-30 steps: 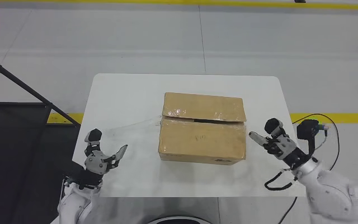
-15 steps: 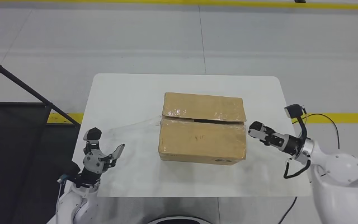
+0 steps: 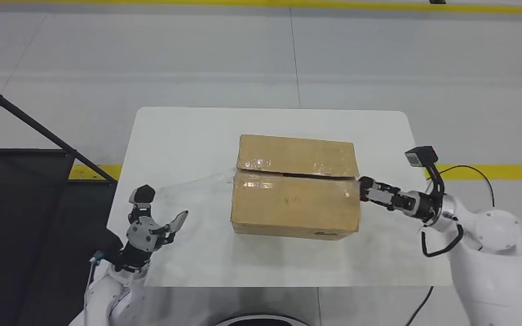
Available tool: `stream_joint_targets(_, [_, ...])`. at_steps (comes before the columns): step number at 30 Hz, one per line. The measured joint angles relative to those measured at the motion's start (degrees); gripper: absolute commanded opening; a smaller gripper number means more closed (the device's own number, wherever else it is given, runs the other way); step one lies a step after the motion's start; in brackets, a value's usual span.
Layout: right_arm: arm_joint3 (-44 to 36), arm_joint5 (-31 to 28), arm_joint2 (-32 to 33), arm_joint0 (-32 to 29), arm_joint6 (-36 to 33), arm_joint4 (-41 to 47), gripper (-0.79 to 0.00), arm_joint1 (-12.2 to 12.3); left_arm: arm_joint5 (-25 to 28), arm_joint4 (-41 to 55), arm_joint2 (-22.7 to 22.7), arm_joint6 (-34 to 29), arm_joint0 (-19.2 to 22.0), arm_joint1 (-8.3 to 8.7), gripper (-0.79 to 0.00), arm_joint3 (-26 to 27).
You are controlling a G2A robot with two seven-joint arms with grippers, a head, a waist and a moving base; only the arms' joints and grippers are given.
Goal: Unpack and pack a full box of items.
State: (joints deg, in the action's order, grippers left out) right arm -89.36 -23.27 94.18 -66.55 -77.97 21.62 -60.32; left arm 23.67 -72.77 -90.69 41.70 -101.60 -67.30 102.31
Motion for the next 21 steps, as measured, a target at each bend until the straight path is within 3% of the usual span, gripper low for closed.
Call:
stream_joint_targets(4, [-1.39, -0.22, 0.23, -0.58, -3.02, 7.33, 0.0, 0.35, 0.09, -0.98, 0.68, -0.42, 0.23, -0.05, 0.0, 0.47])
stream_joint_targets(11, [-9.79, 5.27, 1.17, -4.25, -8.34, 15.93, 0.0, 1.9, 0.27, -3.66, 2.77, -1.66, 1.36, -0.15, 0.0, 1.1])
stream_joint_targets(16, [-16.77, 6.7, 1.45, -8.24, -9.79, 12.52, 0.0, 3.5, 0.99, -6.98, 4.65, -1.14, 2.04, -0.15, 0.0, 1.25])
stream_joint_targets(21, [-20.98, 3.89, -1.02, -12.34, -6.97, 4.51, 0.0, 5.59, 2.98, -12.08, 6.16, -1.21, 2.86, 0.11, 0.0, 0.75])
